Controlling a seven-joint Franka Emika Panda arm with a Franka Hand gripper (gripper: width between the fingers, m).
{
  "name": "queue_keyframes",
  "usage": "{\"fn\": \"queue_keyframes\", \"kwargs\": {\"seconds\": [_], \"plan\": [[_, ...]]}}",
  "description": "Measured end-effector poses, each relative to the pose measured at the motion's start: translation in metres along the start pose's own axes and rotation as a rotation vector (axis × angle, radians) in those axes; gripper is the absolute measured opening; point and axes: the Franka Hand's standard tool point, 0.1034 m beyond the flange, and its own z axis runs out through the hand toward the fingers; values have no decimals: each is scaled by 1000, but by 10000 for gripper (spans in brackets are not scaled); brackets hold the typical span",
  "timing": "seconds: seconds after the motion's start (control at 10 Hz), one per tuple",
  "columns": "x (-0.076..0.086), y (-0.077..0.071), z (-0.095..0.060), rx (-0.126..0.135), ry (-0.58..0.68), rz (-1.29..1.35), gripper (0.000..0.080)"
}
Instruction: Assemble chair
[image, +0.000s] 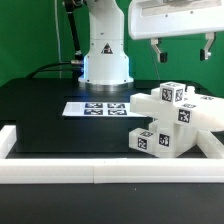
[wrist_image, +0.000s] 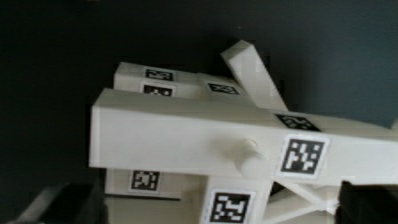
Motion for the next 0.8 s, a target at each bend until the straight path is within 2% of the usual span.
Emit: {"fn": "queue_keyframes", "kwargs": {"seconds": [0.4,0.5,0.6,0.8], "plan": [[2,0,1,-6,-8,2,649],[-1,4,5,-15,4,-29,649],[-14,8,11,-43,-3,-104,649],[-25,20,20,-62,-25,-189,649]]}}
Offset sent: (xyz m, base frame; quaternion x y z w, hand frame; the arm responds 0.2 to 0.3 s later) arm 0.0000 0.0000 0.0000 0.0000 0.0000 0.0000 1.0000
